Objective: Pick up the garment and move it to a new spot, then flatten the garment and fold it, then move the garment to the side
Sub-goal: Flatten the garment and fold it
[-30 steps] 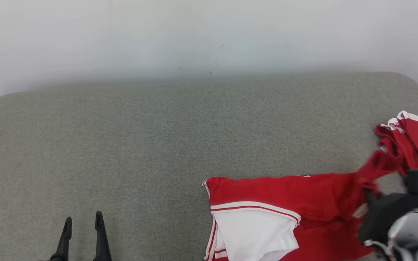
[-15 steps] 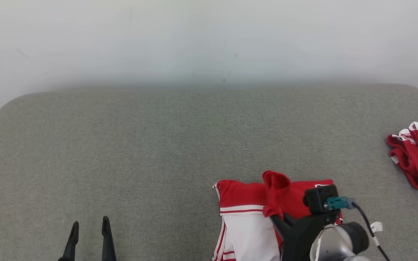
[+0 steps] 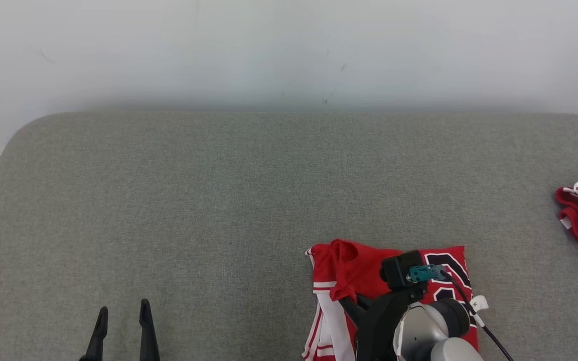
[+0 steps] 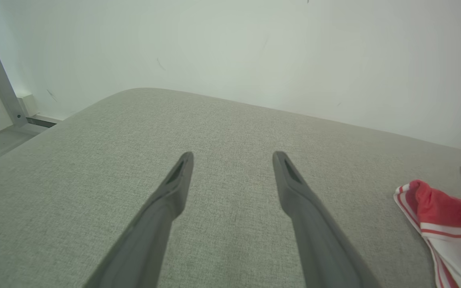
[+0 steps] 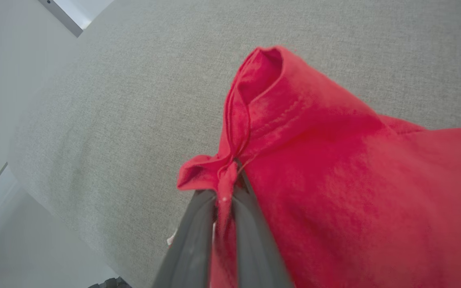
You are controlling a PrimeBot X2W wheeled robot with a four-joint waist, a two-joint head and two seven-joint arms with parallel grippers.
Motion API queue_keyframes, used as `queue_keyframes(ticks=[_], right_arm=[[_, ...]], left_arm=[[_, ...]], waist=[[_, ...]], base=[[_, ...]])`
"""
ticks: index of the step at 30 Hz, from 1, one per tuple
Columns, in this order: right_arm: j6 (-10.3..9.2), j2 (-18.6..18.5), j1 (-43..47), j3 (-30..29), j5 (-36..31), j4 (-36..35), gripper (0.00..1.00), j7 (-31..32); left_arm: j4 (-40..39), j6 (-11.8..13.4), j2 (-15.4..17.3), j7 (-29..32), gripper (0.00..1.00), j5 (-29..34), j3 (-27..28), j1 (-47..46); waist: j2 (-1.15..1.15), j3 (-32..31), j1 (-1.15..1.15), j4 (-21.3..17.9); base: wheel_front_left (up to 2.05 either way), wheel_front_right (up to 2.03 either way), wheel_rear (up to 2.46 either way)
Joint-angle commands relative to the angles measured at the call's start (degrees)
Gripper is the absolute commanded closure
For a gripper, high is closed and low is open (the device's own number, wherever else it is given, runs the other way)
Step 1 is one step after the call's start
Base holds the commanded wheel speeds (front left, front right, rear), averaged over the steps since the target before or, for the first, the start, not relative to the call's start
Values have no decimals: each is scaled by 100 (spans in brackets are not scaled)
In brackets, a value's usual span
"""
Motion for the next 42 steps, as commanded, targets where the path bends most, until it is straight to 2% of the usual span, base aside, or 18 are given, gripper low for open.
queue_keyframes(ticks=[1,5,6,7,12,15,18,27,31,36,42], right_arm=[[-12,13,-96,49,39,128,100,-68],[-12,15,-234,188,114,430,100,-140],[-12,16,-255,230,146,488,82,-151],[-12,16,-274,257,158,533,0,-160],[-12,13,-339,299,423,465,0,-396],[-12,13,-369,248,861,221,0,-697],[-12,8,-390,-45,1071,-80,0,-1002],[-12,14,24,-1942,-149,-951,0,-1407],[-12,18,353,-2392,-603,-1211,0,-1722],[-12,15,781,-2418,-901,-1269,0,-2399],[-12,-25,1068,-1939,-771,-940,0,-3264]], left_arm=[[-2,19,-8,-16,0,-58,-8,-52],[16,10,-8,-16,0,-75,-41,-72],[34,-5,-8,-16,0,-53,-65,-71],[43,-7,-8,-16,0,-30,-74,-76],[56,-14,-7,-16,0,-1,-64,-91],[37,5,-7,-16,0,-10,-29,-72],[14,17,-8,-16,0,-43,-23,-57],[-91,80,-8,-16,0,-102,-94,-88],[-125,91,-7,-16,0,-94,-66,-11],[-139,62,-7,-16,0,-146,-9,96],[-167,6,-7,-16,0,-218,40,148]], waist=[[0,12,0,23],[0,29,0,60],[0,34,0,66],[0,40,0,69],[0,55,0,71],[0,61,0,35],[0,59,0,-12],[0,49,0,-168],[0,-25,0,-261],[0,-181,0,-438],[0,-307,0,-662]], base=[[0,0,0],[0,0,0],[0,0,0],[0,0,0],[0,0,0],[0,0,0],[0,0,0],[0,0,0],[0,0,0],[0,0,0],[0,0,0]])
